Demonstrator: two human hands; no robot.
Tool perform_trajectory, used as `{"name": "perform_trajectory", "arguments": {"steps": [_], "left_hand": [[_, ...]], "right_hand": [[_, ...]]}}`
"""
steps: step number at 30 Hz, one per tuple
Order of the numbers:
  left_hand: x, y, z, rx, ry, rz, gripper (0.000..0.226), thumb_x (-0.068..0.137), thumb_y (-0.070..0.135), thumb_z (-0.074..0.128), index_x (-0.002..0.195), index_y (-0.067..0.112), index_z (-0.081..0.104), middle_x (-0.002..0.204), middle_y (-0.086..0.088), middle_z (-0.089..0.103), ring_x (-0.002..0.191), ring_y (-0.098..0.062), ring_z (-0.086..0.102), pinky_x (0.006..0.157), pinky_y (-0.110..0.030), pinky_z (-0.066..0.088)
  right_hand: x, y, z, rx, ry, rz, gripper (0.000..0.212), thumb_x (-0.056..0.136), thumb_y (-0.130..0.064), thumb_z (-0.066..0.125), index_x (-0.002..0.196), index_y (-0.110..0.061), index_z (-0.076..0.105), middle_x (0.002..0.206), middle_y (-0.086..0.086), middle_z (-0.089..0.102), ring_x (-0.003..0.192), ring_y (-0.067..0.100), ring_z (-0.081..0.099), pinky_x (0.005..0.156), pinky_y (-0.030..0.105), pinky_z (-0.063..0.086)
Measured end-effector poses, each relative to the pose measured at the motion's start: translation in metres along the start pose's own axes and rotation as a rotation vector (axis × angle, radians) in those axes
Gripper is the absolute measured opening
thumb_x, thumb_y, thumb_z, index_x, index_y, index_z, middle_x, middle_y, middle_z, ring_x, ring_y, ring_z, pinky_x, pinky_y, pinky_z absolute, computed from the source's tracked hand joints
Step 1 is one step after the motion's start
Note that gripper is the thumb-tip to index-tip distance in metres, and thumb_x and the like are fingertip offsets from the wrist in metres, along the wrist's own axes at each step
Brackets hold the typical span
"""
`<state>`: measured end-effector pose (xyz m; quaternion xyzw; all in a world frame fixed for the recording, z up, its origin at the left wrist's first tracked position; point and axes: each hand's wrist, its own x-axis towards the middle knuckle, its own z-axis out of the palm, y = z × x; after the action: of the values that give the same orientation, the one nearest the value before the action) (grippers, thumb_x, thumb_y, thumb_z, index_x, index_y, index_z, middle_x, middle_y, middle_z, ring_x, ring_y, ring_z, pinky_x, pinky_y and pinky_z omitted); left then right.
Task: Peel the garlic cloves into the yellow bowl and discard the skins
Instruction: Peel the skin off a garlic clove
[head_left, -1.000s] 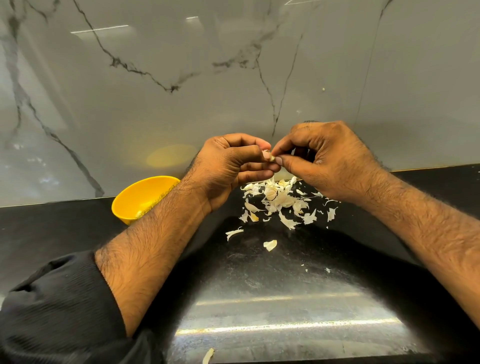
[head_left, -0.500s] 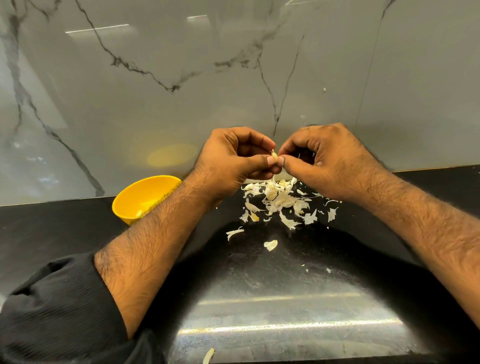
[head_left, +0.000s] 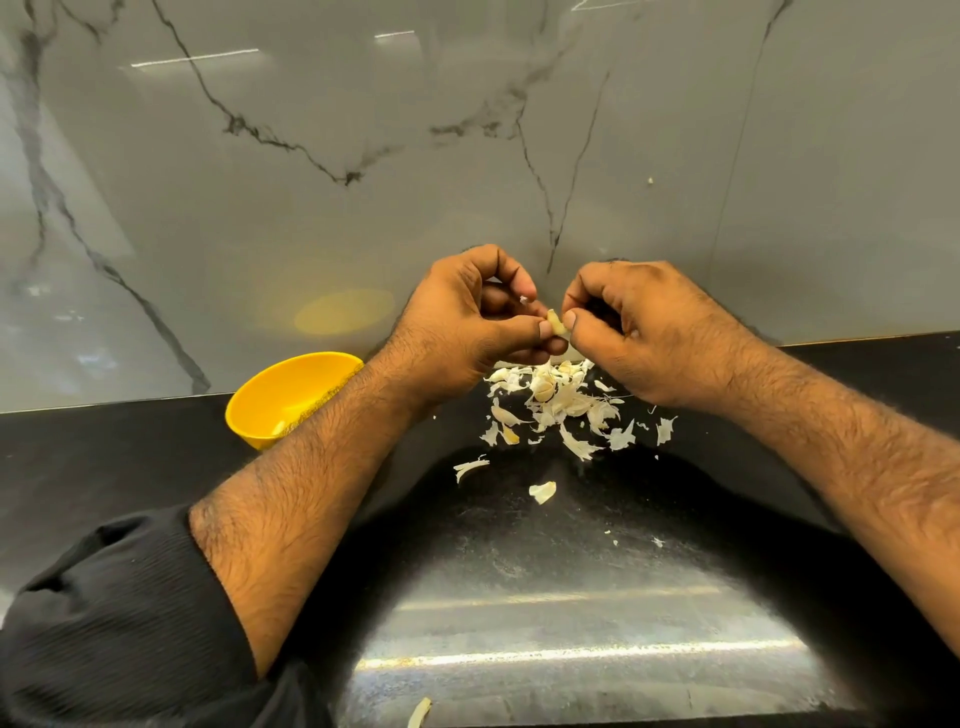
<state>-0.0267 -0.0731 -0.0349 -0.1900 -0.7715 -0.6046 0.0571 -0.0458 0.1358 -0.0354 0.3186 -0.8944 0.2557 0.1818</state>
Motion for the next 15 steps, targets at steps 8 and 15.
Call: {"name": "perform_trajectory", "arguments": {"steps": [8,15], "left_hand": [[-0.001,0.003,-0.006,-0.21,-0.014,-0.045,0.036,0.093,-0.009,0.071,0.125,0.002,0.06,0.107,-0.028,0.076,0.098,-0.04,0.078,0.086,-0.043,0.065],[-0.001,0.002,-0.006,-0.342,0.04,-0.121,0.022,0.097,-0.002,0.067,0.119,-0.003,0.071,0.102,-0.02,0.079,0.094,-0.029,0.079,0.08,-0.031,0.065]], "right_hand": [[-0.001,0.004,-0.01,0.087,0.045,0.105,0.008,0.101,-0.026,0.061,0.094,-0.024,0.065,0.08,-0.005,0.065,0.07,0.012,0.063,0.061,0.026,0.051],[-0.001,0.008,-0.016,0.131,-0.06,0.142,0.024,0.093,-0.005,0.065,0.093,-0.028,0.073,0.08,-0.018,0.07,0.067,0.0,0.064,0.064,0.021,0.053]]}}
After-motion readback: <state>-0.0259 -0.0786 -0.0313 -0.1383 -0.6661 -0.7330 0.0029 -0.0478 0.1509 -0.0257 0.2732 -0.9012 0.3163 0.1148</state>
